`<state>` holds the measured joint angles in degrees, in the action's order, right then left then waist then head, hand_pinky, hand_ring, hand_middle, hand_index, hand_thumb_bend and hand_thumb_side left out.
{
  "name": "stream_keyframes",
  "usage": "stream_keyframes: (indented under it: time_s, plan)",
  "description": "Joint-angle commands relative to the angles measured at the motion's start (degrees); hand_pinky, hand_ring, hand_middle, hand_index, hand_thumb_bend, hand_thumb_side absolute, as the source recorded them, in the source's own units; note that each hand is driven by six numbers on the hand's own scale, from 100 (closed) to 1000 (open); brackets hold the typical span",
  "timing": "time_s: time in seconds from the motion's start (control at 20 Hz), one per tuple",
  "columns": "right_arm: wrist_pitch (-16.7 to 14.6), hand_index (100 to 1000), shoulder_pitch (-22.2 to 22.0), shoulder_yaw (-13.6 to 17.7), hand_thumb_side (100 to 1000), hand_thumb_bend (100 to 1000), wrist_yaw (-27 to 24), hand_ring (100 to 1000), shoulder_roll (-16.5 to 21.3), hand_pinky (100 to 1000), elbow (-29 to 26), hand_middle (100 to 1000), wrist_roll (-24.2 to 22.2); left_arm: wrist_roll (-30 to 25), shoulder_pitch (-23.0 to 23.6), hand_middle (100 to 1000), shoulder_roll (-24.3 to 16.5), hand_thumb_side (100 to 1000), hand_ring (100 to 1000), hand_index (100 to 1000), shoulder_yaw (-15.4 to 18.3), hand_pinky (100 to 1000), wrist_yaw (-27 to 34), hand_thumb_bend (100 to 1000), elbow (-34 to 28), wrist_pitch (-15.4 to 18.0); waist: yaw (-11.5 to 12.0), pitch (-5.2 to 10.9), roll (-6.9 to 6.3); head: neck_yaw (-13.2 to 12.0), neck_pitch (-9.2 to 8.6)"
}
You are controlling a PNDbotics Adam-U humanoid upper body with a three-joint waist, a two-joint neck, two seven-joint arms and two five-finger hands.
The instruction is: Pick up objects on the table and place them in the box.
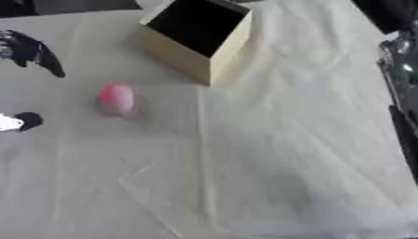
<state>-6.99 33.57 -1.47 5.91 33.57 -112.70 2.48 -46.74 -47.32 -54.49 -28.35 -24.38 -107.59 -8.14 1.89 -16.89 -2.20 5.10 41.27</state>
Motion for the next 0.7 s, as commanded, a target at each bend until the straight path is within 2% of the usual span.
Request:
stream_keyframes:
  time_s: [0.05,0.25,0.35,0.6,0.7]
  plan:
    - [-0.13,774,0.69,0.14,773,100,-0.38,663,0.81,798,-0.45,604,-0.37,-0.78,-0.82,814,-0.96,277,863,846,-0.75,782,-1.84,398,1.39,1.06,-0.01,1.37,0.03,-0.29,-0.05]
    - [-0.16,774,0.6,0.16,774,100,-0.49,662,0.78,798,-0.45,604,-0.53,-0.22,-0.28,820,-0.52,288,877,847,-1.75,786,-4.92,452,3.84,2.23,-0.11,1.3,0.1,-0.32,0.0]
    - [-0.18,774,0.52,0.17,775,100,-0.6,662,0.74,797,-0.49,603,-0.58,0.88,-0.35,816,0.32,267,870,843,-2.09,779,-6.81,450,5.33,2.9,-0.12,1.25,0.16,-0.32,0.06]
    - [-0.17,773,0.42,0.19,779,100,-0.84,660,0.6,797,-0.49,601,-0.81,4.07,-1.27,819,3.12,143,854,843,-2.79,759,-8.07,345,9.5,3.23,-0.25,1.09,0.29,-0.29,0.05]
    - [-0.18,773,0.37,0.26,781,100,-0.9,659,0.54,797,-0.5,601,-0.89,4.89,-1.54,826,4.2,154,853,851,-3.03,760,-7.27,338,11.0,3.11,-0.39,0.98,0.29,-0.27,-0.01]
